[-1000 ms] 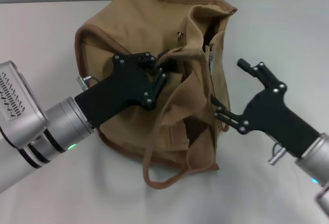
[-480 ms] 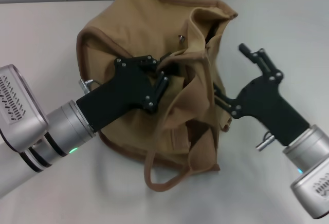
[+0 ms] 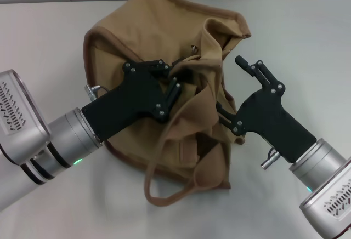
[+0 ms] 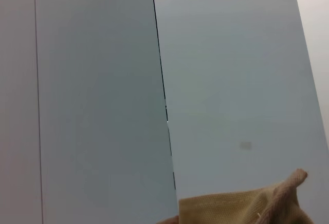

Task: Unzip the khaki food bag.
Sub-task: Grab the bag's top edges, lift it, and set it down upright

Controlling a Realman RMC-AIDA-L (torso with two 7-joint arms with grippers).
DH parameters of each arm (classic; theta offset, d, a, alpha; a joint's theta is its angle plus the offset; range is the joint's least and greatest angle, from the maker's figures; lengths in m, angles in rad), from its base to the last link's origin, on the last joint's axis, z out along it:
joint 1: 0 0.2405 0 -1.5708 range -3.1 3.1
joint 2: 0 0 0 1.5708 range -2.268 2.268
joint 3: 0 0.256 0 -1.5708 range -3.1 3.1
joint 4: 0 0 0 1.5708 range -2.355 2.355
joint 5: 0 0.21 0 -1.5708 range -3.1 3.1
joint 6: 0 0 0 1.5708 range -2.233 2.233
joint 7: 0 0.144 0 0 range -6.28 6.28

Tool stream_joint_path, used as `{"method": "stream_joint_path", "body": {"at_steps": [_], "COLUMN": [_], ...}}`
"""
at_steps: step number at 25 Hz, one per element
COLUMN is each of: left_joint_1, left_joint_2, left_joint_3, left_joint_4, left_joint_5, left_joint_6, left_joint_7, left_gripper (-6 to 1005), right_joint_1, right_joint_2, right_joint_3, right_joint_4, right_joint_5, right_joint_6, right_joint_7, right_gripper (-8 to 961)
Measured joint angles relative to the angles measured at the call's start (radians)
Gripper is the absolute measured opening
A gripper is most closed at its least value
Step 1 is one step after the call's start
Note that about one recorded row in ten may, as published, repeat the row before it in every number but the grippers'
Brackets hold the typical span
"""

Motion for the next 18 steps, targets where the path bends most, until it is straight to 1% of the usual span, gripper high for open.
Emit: {"method": "stream_joint_path", "body": {"at_steps": [5, 8, 14, 18], "left_joint_1": [0.002, 0.006, 0.006, 0.006], "left_joint_2": [0.0, 0.0, 0.0, 0.0], "left_joint_3": [0.0, 0.001, 0.001, 0.001], "left_joint_4": [0.0, 0.002, 0.003, 0.003], "left_joint_5": [-0.002, -0.002, -0.002, -0.001], "left_joint_6": [0.001, 0.002, 0.003, 0.003], "left_joint_7": [0.0, 0.0, 0.0, 0.0], "left_gripper": [59, 59, 59, 59], "right_joint_1": [-0.001, 0.0, 0.0, 0.0], "right_joint_2": [0.0, 0.0, 0.0, 0.0], "right_joint_3": [0.017, 0.019, 0.01, 0.014], "right_joint_4": [0.019, 0.005, -0.005, -0.012], "right_joint_5": [-0.001, -0.002, -0.01, -0.073], "right_joint_6": [-0.008, -0.023, -0.026, -0.025], "right_joint_7": [0.059, 0.123, 0.176, 0.177], "right_gripper": [844, 843, 843, 842]}}
